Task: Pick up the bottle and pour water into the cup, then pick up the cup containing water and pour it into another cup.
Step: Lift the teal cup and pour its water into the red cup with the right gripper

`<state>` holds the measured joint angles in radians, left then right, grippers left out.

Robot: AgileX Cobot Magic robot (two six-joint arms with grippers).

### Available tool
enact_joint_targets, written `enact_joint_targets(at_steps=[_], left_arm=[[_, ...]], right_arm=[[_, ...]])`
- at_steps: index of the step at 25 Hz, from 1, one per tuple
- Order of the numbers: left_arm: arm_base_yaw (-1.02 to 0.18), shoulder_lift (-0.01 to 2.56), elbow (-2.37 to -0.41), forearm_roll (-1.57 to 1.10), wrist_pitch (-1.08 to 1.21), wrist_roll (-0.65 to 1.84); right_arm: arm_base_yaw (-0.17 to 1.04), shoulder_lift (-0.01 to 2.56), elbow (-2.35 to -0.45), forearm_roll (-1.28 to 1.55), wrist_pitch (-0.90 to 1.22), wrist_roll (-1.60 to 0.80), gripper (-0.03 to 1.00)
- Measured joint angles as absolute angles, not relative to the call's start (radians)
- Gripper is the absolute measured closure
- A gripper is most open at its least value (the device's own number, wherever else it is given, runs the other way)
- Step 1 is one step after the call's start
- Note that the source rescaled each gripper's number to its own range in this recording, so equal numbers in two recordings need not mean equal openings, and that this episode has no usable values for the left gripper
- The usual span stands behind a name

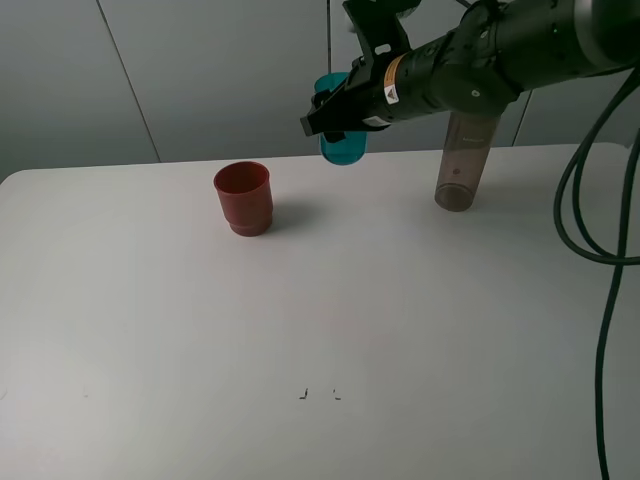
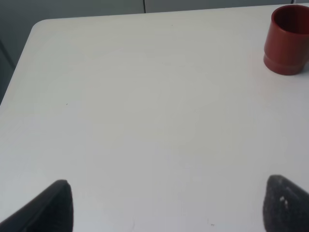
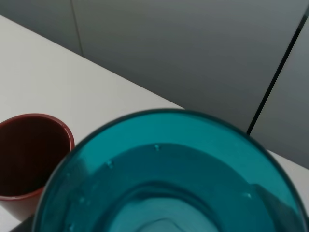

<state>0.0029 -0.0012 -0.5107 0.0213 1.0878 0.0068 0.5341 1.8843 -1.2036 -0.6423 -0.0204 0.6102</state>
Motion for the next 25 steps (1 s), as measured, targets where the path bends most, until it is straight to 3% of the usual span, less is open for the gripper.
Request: enact_joint_targets(at_steps=[25], left_arm=[[0.003,-0.001,-0.511,0.021,1.088,0.007]], right_arm=[[0.591,2.234,-1.647,-0.639,-0.014,0.588,0.88]])
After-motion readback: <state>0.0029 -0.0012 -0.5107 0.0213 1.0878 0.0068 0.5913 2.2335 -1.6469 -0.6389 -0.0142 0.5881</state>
